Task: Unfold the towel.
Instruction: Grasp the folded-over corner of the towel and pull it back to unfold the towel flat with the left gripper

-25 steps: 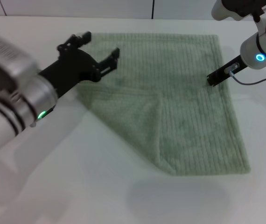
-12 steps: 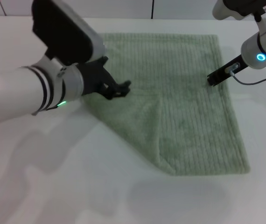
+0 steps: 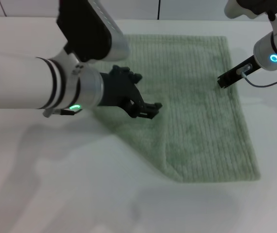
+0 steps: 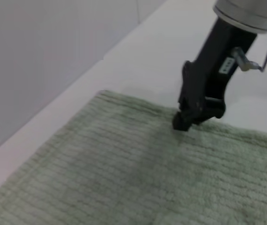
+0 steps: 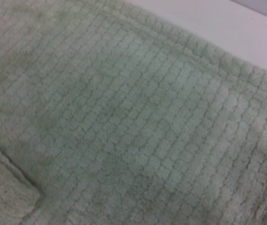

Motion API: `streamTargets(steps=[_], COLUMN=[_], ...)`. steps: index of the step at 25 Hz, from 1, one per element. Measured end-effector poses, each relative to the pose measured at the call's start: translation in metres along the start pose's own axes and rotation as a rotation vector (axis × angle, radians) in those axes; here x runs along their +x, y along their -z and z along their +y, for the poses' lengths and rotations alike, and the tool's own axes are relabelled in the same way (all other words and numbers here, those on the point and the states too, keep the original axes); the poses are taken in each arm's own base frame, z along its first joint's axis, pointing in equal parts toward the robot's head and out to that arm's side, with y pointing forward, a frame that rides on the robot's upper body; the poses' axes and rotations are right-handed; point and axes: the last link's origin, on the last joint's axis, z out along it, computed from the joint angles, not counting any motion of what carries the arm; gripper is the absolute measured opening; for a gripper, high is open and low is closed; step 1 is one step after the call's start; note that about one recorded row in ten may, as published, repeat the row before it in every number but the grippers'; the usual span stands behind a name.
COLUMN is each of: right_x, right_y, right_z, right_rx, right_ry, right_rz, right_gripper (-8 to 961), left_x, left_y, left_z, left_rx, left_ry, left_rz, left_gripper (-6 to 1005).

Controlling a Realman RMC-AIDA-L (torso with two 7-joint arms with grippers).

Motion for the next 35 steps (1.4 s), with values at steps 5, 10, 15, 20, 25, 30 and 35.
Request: streamTargets(steps=[5,10,15,20,25,30,35], right_x=[0.001,0.002,0.002,0.004,0.004,0.004,0.003], right_y=[0.0,0.0,0.0,-0.001,-0.001,-0.001,-0.001], right_z=[0.001,0.0,0.0,-0.001,0.0,0.0,0.001], right_rx=[-0.006,-0.004,0.0,0.001,0.0,-0.002,-0.002], right_ry=[-0.001,0.0,0.001,0.002,0.003,0.004,0.006], right_rz=[0.007,0.009,0.009,0.013,0.015,0.015,0.014], right_gripper=[-1,-1,-1,-1,-1,-1,-1], left_x=[0.003,0.009,0.011,0.017,0.021,0.021,0.02], left_y=[-0.008,-0.016,-0.023,-0.029,-0.041,-0.046,-0.064], left_z=[0.003,0.008,0.007,0.008,0.006,0.005,-0.003], left_rx=[-0.012,-0.025,-0.032,-0.033,-0.049,-0.054,-0.024], left_ry=[-0.015,-0.042,-0.049,-0.067,-0.072,-0.066,-0.036], left_rz=[0.001,0.005,-0.006,0.001,-0.029,-0.037,-0.057], left_gripper=[834,834,834,834,833,833,833])
